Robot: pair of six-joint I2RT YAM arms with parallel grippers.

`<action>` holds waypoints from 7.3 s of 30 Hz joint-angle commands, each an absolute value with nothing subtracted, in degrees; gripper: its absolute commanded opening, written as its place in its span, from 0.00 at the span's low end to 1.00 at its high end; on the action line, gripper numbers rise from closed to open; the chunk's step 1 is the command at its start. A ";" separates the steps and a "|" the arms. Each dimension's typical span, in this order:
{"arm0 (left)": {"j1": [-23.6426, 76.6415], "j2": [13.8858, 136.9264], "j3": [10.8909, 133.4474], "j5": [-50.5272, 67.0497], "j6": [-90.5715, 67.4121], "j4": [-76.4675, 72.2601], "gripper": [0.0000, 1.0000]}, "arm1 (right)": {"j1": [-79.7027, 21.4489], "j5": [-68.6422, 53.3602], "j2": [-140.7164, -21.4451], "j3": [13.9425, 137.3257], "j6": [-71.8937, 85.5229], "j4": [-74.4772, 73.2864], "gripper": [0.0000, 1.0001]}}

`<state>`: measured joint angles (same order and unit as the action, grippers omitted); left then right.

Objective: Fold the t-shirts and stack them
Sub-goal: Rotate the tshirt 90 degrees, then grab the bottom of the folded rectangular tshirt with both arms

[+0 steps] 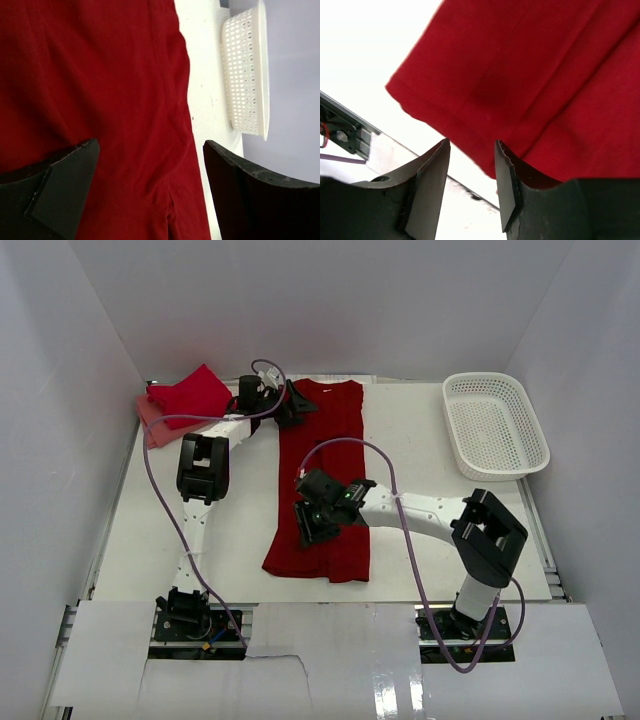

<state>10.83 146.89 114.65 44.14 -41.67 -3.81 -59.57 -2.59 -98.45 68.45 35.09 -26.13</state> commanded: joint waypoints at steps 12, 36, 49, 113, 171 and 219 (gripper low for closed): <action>8.00 147.30 117.16 47.55 -42.63 -7.47 0.98 | -69.08 9.67 -107.75 79.28 50.01 -33.75 0.45; 7.91 150.29 122.70 49.31 -42.28 -5.27 0.98 | -70.40 11.51 -114.52 83.85 52.29 -37.09 0.29; 7.91 150.38 122.70 49.13 -41.31 -4.31 0.98 | -71.89 12.39 -116.98 88.24 51.42 -40.69 0.35; 7.73 150.91 123.84 48.43 -39.38 -2.29 0.98 | -72.42 14.68 -92.98 65.20 58.54 -35.94 0.36; 7.30 151.52 124.89 48.16 -39.02 -1.50 0.98 | -74.79 16.53 -99.05 66.89 58.18 -39.12 0.08; 19.07 51.85 52.30 10.55 -27.42 40.77 0.98 | -47.91 -7.18 -56.08 30.42 45.44 -14.70 0.69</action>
<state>18.81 48.49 51.77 13.82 -28.64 33.85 -50.50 2.59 -56.25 30.26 48.77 -22.28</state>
